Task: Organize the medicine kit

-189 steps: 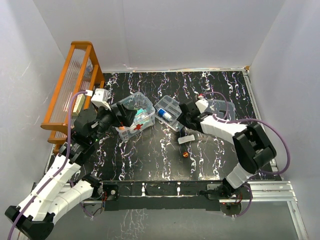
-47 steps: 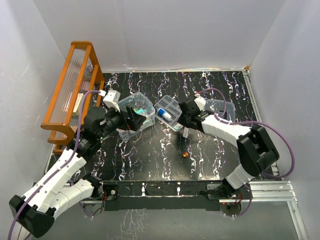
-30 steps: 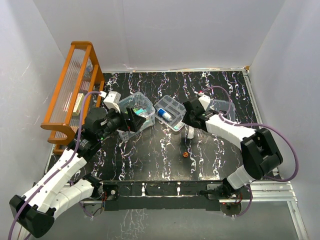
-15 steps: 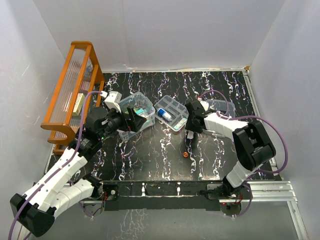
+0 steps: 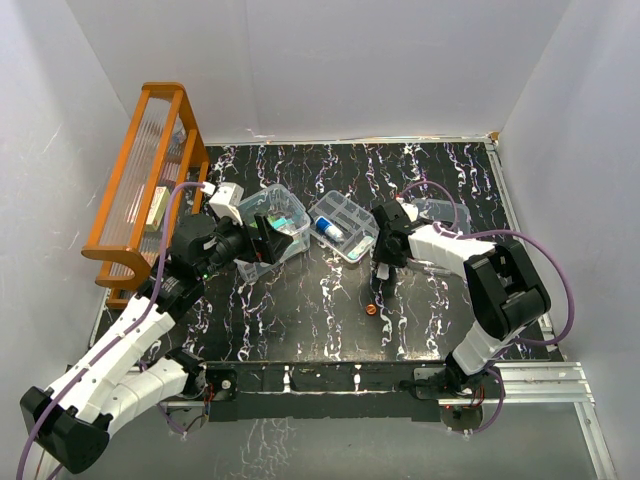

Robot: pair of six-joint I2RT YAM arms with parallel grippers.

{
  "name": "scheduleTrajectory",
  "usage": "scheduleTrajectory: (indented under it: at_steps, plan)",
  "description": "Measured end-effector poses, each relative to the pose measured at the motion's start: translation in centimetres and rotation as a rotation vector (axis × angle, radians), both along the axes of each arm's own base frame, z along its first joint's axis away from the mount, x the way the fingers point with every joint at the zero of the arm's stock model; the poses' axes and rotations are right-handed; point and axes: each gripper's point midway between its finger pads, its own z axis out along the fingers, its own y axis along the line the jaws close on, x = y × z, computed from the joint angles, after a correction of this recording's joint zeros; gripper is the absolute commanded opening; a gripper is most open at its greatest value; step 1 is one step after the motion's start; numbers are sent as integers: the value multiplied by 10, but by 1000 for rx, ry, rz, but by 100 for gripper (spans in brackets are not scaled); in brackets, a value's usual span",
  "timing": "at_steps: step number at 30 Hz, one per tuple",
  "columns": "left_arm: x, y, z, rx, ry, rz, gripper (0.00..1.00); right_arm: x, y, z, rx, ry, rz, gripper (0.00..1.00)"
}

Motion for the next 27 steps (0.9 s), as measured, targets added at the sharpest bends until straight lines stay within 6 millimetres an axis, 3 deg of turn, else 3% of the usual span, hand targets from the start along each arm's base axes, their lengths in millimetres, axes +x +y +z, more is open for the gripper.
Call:
scheduleTrajectory:
  at_steps: [12, 20, 27]
  plan:
    - [0, 0, -1, 2, 3, 0, 93, -8, -8, 5, -29, 23, 23, 34]
    - [0, 0, -2, 3, 5, -1, 93, -7, -7, 15, -33, 13, 53, 21]
    - [0, 0, -2, 3, 5, 0, 93, -8, -3, 8, -37, 48, 99, 25]
